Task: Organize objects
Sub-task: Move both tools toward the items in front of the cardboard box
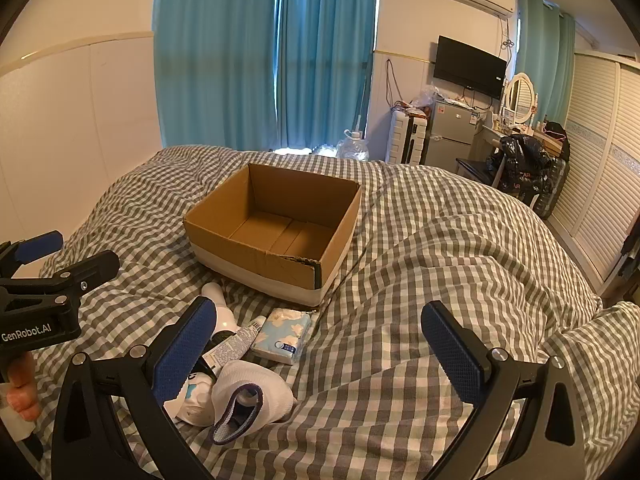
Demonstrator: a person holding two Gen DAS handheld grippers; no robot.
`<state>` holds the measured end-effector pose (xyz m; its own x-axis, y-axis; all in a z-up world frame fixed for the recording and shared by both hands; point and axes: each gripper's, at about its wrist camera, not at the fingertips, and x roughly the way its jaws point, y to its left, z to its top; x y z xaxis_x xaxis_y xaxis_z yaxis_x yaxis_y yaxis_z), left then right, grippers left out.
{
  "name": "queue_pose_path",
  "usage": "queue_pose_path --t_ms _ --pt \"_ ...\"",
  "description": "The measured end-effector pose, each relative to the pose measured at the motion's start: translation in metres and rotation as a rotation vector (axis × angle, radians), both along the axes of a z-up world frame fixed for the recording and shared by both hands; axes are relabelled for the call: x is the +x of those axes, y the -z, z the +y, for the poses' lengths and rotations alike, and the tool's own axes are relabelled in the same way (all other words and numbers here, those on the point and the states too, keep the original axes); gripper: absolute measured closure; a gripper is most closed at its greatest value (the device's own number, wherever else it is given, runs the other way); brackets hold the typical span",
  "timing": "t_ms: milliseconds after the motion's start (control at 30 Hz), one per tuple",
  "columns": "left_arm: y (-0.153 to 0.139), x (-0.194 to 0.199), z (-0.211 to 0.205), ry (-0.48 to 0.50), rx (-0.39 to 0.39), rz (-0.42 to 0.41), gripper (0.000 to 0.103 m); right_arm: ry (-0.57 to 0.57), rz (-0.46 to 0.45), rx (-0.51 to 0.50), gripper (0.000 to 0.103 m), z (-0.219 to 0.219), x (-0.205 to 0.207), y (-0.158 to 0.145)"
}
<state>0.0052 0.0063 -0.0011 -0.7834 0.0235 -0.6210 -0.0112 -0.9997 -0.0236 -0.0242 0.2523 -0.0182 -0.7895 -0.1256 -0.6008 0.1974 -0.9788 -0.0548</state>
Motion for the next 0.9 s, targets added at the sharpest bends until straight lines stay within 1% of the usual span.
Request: queue_pose_path --t_ms 900 --pt "0.0040 0.0010 0.0034 0.008 0.010 -0.010 0.000 -0.008 -0.004 -0.004 0.000 -0.0005 0.0033 0.0020"
